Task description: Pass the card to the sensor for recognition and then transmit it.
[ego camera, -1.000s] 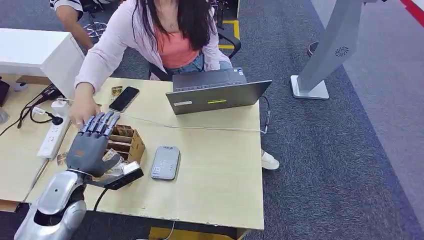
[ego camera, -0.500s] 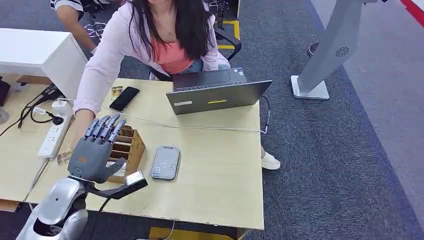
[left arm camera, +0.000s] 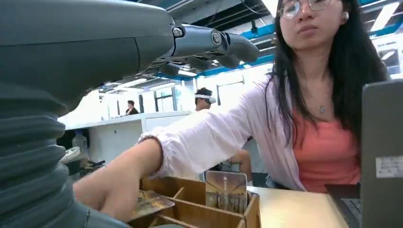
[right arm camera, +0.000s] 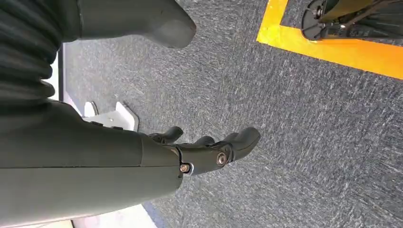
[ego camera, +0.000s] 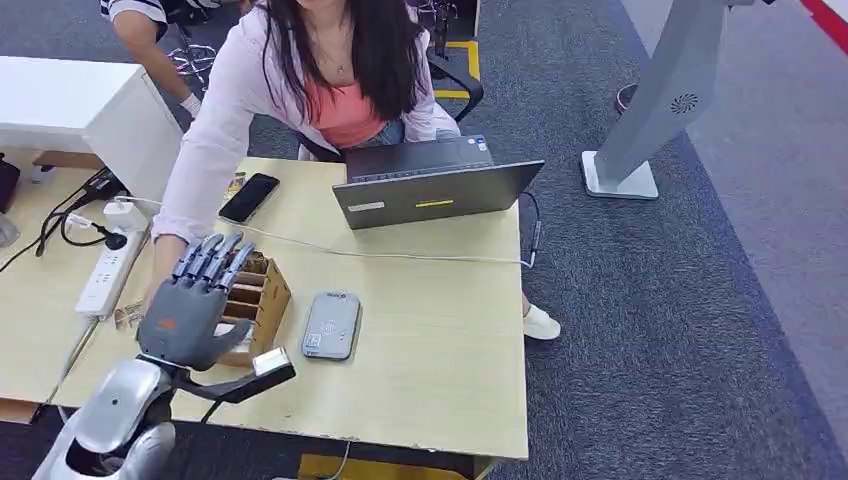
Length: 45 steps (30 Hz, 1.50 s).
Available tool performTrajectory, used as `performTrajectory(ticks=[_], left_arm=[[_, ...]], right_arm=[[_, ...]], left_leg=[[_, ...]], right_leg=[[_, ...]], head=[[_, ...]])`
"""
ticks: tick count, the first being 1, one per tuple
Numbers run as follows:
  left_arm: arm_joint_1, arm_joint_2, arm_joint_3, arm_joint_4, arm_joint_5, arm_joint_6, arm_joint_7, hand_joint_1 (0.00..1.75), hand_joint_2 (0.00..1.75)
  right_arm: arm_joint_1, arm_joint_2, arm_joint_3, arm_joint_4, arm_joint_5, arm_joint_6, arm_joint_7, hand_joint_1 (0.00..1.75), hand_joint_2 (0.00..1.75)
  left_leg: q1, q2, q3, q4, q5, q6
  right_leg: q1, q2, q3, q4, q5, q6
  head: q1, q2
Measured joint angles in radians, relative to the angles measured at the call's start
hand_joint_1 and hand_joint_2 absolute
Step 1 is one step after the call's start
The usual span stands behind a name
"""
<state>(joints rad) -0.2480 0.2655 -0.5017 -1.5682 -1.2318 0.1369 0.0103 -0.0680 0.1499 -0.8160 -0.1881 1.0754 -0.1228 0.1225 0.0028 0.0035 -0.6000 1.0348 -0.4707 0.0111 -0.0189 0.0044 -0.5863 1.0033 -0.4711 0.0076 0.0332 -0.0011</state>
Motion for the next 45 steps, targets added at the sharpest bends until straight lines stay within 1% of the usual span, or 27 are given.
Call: performTrajectory(ticks=[3,6,11,18,27,34,38,41,45], left_arm=[[0.007,0.009,-0.008,0.0,0.007,-0.009,-0.012,0.0,1.75],[0.017,0.022,-0.021,0.0,0.009,-0.013,-0.013,0.0,1.75],[0.026,0.031,-0.024,0.0,0.01,-0.014,-0.013,0.0,1.75],[0.044,0.054,-0.043,-0.002,0.02,-0.042,-0.014,0.0,1.75],[0.058,0.075,-0.053,-0.005,0.03,-0.045,-0.014,0.0,1.75],[0.115,0.081,-0.05,-0.008,0.029,-0.007,0.025,0.0,1.75],[0.156,0.079,-0.035,-0.008,0.016,0.032,0.029,0.0,1.75],[0.198,0.067,-0.008,-0.008,-0.004,0.072,0.045,0.0,1.75],[0.261,0.04,0.037,-0.013,-0.024,0.126,0.043,0.0,1.75]], right_arm=[[0.0,0.0,-0.003,0.0,0.0,0.0,0.0,0.0,1.75],[0.0,0.0,-0.01,0.0,0.0,0.0,0.0,0.0,1.75],[0.0,0.0,-0.017,0.0,0.0,0.0,0.0,0.0,1.75],[0.0,0.0,-0.019,0.0,0.002,0.0,0.0,0.0,1.75],[0.0,0.0,-0.024,0.0,0.003,0.0,0.0,0.0,1.75],[0.0,0.0,-0.026,0.0,0.013,0.0,0.001,0.0,1.75],[0.0,0.0,-0.028,0.0,0.015,0.0,0.0,0.0,1.75],[0.0,0.0,-0.034,0.0,0.015,0.0,0.0,0.0,1.75],[0.0,0.0,-0.042,0.0,0.016,-0.003,0.0,0.0,1.75]], left_leg=[[0.0,0.0,0.0,0.0,0.0,0.0],[0.0,0.0,0.0,0.0,0.0,0.0],[0.0,0.0,0.0,0.0,0.0,0.0],[0.0,0.0,0.0,0.0,0.0,0.0],[0.0,0.0,0.0,0.0,0.0,0.0],[0.0,0.0,0.0,0.0,0.0,0.0],[0.0,0.0,0.0,0.0,0.0,0.0],[0.0,0.0,0.0,0.0,0.0,0.0],[0.0,0.0,0.0,0.0,-0.001,-0.001]], right_leg=[[0.0,0.0,0.0,0.0,0.0,0.0],[0.0,0.0,0.0,0.0,0.0,0.0],[0.0,0.0,0.0,0.0,0.0,0.0],[0.0,0.0,0.0,0.0,0.0,0.0],[0.0,0.0,0.0,0.0,0.0,0.0],[0.0,0.0,0.0,0.0,0.0,0.0],[0.0,0.0,0.0,0.0,0.0,0.0],[0.0,0.0,0.0,0.0,0.0,0.0],[0.0,0.0,0.0,0.0,-0.001,0.0]], head=[[0.0,0.0],[0.0,0.0],[0.0,0.0],[0.0,0.0],[0.0,0.0],[0.0,0.0],[0.0,0.0],[0.0,0.0],[0.0,0.0]])
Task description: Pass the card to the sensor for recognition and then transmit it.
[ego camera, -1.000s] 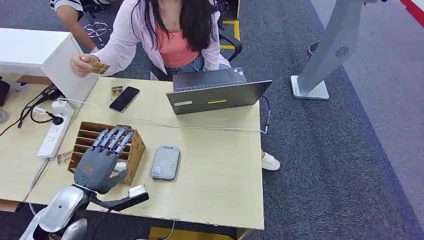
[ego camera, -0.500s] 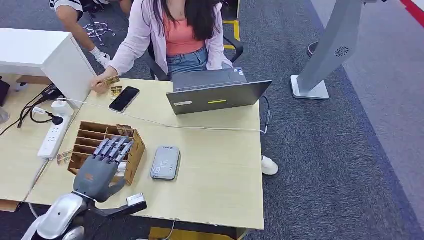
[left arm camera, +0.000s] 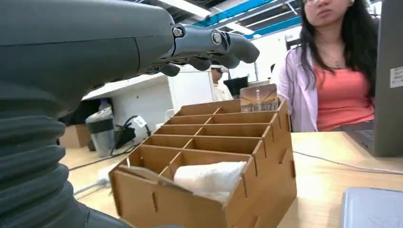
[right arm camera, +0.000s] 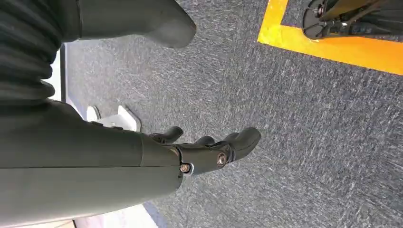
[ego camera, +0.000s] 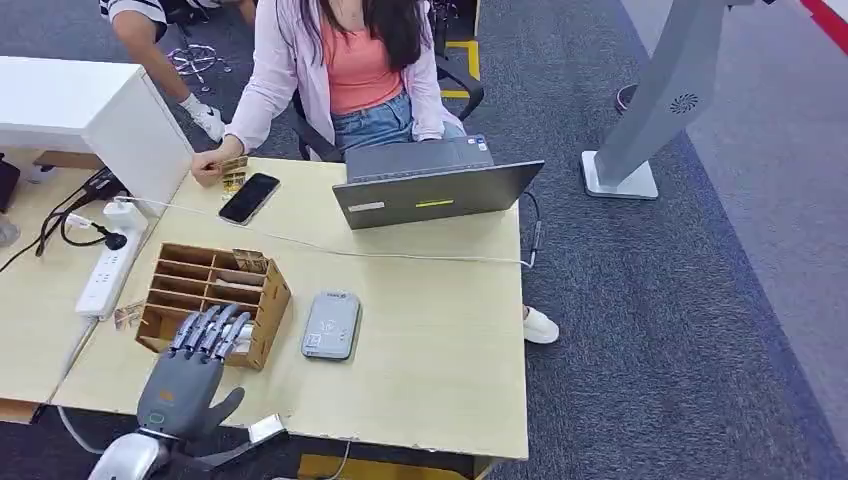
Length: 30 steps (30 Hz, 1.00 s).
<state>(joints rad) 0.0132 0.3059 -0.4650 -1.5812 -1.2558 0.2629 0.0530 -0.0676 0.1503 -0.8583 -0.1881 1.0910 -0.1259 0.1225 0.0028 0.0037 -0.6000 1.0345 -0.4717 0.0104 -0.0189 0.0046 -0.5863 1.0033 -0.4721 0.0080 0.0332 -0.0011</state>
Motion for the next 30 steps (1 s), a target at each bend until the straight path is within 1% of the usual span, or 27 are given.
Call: performTrajectory(ticks=[6,11,13,19,30], left_arm=[[0.075,-0.038,0.054,-0.016,-0.008,0.042,-0.002,0.0,1.75],[0.097,-0.067,0.1,-0.017,-0.062,0.075,0.02,0.0,1.75],[0.1,-0.08,0.121,-0.016,-0.074,0.083,0.02,0.0,1.75],[0.099,-0.104,0.167,-0.013,-0.079,0.083,0.02,0.0,1.75],[0.096,-0.121,0.194,-0.008,-0.079,0.083,0.02,0.0,1.75]], right_arm=[[0.001,0.001,-0.006,0.0,0.002,0.0,0.002,0.0,1.75],[0.0,0.001,-0.008,0.0,0.009,0.0,0.009,0.0,1.75],[0.0,0.001,-0.009,0.0,0.017,0.0,0.01,0.0,1.75],[0.0,0.002,-0.011,0.0,0.025,0.001,0.011,0.0,1.75],[0.0,0.002,-0.015,0.0,0.028,0.002,0.011,0.0,1.75]], left_leg=[[0.0,0.0,0.0,0.0,-0.001,0.0],[0.0,0.0,0.0,0.0,-0.001,0.0],[0.0,0.0,0.0,0.0,-0.001,0.0],[0.0,0.0,0.0,0.0,-0.001,0.0],[0.0,0.0,0.0,0.0,-0.001,0.0]], right_leg=[[0.0,0.0,0.0,0.0,0.0,0.0],[0.0,-0.001,0.0,0.0,0.0,0.0],[0.0,-0.001,0.0,0.0,0.0,0.0],[0.0,0.0,0.0,0.0,0.0,0.0],[0.0,-0.001,0.0,0.0,0.0,0.0]], head=[[0.0,0.0],[0.0,0.0],[0.0,0.0],[0.0,0.0],[0.0,0.0]])
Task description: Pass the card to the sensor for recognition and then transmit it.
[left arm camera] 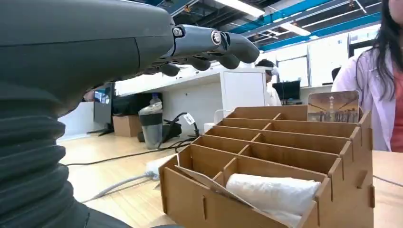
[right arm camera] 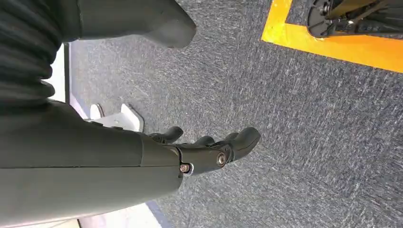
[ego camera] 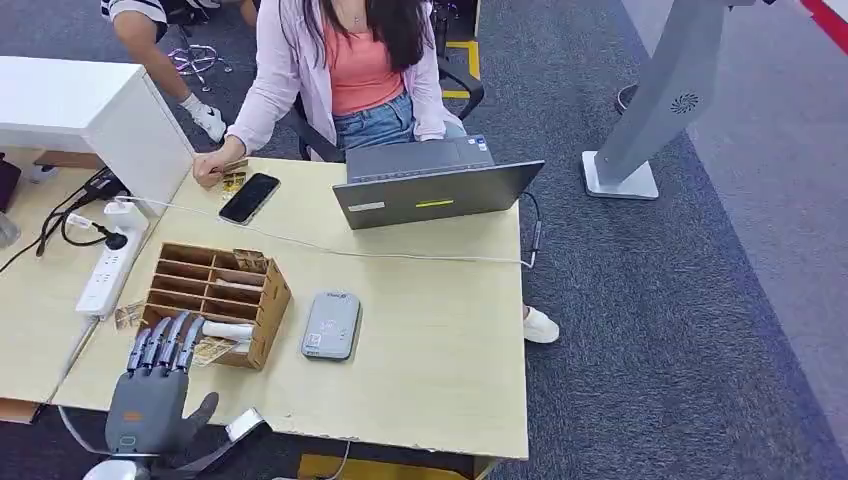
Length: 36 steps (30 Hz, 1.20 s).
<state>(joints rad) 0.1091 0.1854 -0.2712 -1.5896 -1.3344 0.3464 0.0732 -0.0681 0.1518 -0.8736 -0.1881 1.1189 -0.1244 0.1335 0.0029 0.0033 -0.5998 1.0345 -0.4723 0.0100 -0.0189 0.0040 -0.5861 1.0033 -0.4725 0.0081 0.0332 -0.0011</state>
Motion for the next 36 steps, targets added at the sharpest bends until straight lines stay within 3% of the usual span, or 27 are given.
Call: performTrajectory(ticks=[14,33,34,35,36], left_arm=[[-0.089,-0.007,0.049,0.079,0.016,-0.044,-0.002,0.0,1.75],[-0.149,-0.01,0.056,0.172,0.014,-0.074,-0.002,0.0,1.75],[-0.149,-0.01,0.056,0.175,0.014,-0.075,-0.002,0.05,1.75],[-0.15,-0.01,0.056,0.178,0.014,-0.075,-0.002,1.75,1.75],[-0.15,-0.01,0.056,0.181,0.014,-0.076,-0.002,1.75,1.75]], right_arm=[[-0.001,0.0,0.0,0.0,0.022,0.016,0.006,0.0,1.75],[-0.002,0.005,0.0,0.0,0.033,0.018,0.004,0.0,1.75],[-0.001,0.005,0.0,0.0,0.033,0.018,0.004,0.0,1.75],[-0.001,0.005,0.0,0.0,0.034,0.018,0.004,0.0,1.75],[-0.002,0.005,0.0,0.0,0.034,0.018,0.004,0.0,1.75]], left_leg=[[0.0,0.0,0.0,0.0,0.0,0.0],[0.0,0.0,0.0,0.0,0.0,0.0],[0.0,0.0,0.0,0.0,0.0,0.0],[0.0,0.0,0.0,0.0,0.0,0.0],[0.0,0.0,0.0,0.0,0.0,0.0]], right_leg=[[0.0,0.0,0.0,0.0,0.0,0.0],[0.0,0.0,0.0,0.0,0.0,0.0],[0.0,0.0,0.0,0.0,0.0,0.0],[0.0,0.0,0.0,0.0,0.0,0.0],[0.0,0.0,0.0,0.0,0.0,0.0]], head=[[0.0,0.0],[0.0,0.0],[0.0,0.0],[0.0,0.0],[0.0,0.0]])
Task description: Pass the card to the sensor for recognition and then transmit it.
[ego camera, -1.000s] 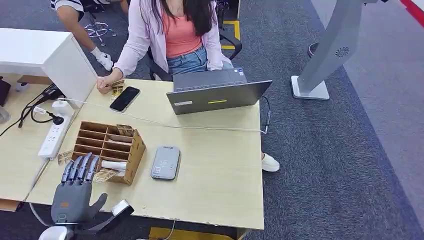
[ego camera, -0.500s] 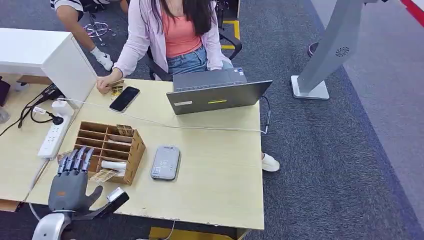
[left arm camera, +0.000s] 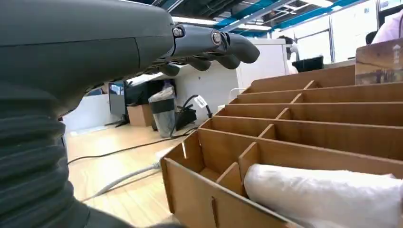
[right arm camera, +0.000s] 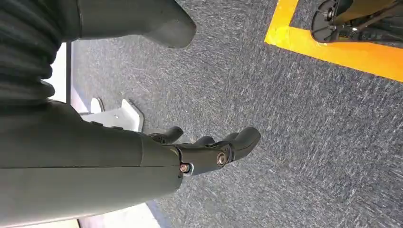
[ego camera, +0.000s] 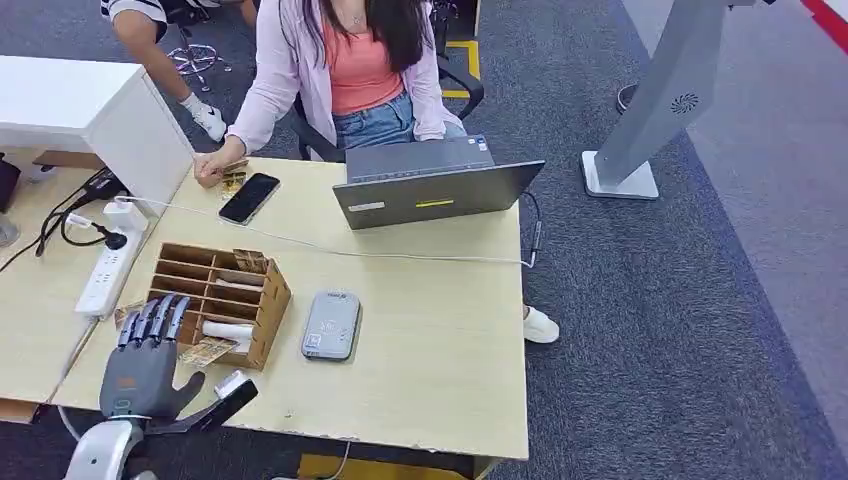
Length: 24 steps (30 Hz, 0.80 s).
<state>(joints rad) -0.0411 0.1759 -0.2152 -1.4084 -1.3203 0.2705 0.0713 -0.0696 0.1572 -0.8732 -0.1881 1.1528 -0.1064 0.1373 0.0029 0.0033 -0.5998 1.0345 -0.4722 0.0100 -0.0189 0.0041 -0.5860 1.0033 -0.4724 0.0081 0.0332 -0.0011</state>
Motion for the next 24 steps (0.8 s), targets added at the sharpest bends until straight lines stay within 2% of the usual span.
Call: performTrajectory(ticks=[9,24], left_arm=[[0.0,0.003,0.0,0.009,0.025,0.0,-0.032,1.75,1.75],[-0.002,0.007,0.0,0.009,0.039,0.001,-0.042,1.75,1.75]], right_arm=[[0.0,0.0,0.0,0.0,0.009,0.0,0.0,0.0,1.75],[0.0,0.0,0.0,0.0,0.012,0.0,0.0,0.0,1.75]], left_leg=[[0.0,0.0,0.0,0.0,0.0,0.0],[0.0,0.0,0.0,0.0,0.0,0.0]], right_leg=[[0.0,0.0,0.0,0.0,0.0,0.0],[0.0,0.0,0.0,0.0,0.0,0.0]], head=[[0.0,0.0],[0.0,0.0]])
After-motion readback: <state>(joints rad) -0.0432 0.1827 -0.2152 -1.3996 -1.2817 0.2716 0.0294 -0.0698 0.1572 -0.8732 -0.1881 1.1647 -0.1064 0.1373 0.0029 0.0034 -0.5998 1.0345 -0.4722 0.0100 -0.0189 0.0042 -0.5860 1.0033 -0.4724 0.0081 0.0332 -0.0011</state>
